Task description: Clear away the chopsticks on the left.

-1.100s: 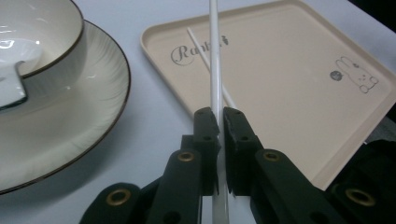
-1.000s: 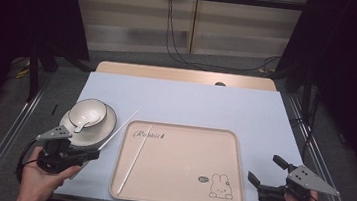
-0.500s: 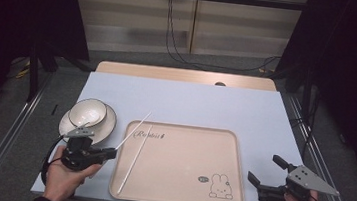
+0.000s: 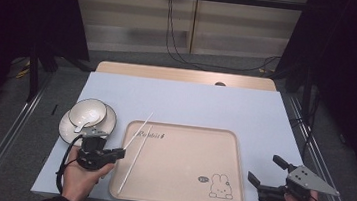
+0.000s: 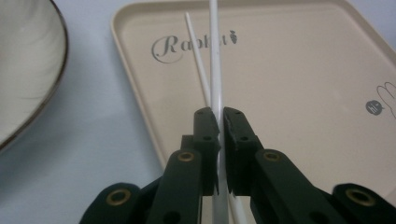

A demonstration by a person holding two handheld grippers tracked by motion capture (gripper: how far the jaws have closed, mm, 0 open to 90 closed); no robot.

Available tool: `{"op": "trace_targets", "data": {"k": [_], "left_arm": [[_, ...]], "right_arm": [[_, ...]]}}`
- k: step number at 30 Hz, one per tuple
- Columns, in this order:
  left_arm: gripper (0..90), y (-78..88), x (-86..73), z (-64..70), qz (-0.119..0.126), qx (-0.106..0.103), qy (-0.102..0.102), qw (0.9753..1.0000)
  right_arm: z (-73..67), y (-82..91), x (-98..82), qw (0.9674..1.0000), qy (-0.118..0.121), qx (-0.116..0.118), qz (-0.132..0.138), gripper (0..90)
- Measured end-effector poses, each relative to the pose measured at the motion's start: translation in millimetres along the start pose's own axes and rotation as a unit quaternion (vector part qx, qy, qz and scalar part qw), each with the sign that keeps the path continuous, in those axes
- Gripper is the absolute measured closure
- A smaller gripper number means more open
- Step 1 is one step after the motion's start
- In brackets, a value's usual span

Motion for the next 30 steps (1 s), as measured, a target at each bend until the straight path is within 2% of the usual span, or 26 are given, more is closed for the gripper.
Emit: {"op": "trace_targets", "data": {"k": [5, 7, 12, 14, 19, 23, 30], "left_arm": [[84.8, -7.1, -2.2, 6.9, -0.01, 0.006, 0.013, 0.9998], [84.8, -11.0, -2.5, 10.7, -0.018, 0.016, 0.012, 0.9996], [84.8, -18.2, -3.6, 17.0, -0.027, 0.023, 0.01, 0.9993], [84.8, -20.8, -5.8, 18.2, -0.023, 0.028, 0.018, 0.9992], [84.8, -23.7, -8.2, 21.2, -0.024, 0.026, 0.022, 0.9991], [84.8, -29.5, -12.8, 24.3, -0.034, 0.025, 0.026, 0.9988], [84.8, -35.5, -15.3, 26.1, -0.044, 0.033, 0.026, 0.9981]], "right_arm": [[-0.2, 0.1, -0.1, 1.0, 0.0, -0.001, -0.001, 0.9], [-0.2, -0.2, 0.0, 1.0, 0.001, 0.001, -0.001, 1.0], [0.0, -0.5, 0.1, 1.0, 0.005, 0.002, 0.0, 1.0], [0.2, -0.3, -0.1, 1.0, 0.002, 0.001, -0.001, 1.0], [-0.9, 0.5, 0.0, 1.0, 0.004, 0.003, 0.0, 0.9], [-1.3, 0.1, 0.0, 1.0, 0.004, 0.002, -0.001, 0.9], [-0.9, 0.8, -0.2, 1.0, 0.003, 0.002, 0.0, 0.9]]}}
Point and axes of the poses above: each handheld gripper's, and its own axes: y roughly backward along the jaws, x roughly out of its top, z roughly to its right, the point moved 4 cm from there along -y, roughly forward along the jaws, and after that the axes turned 1 degree about z, right-handed, at the moved point
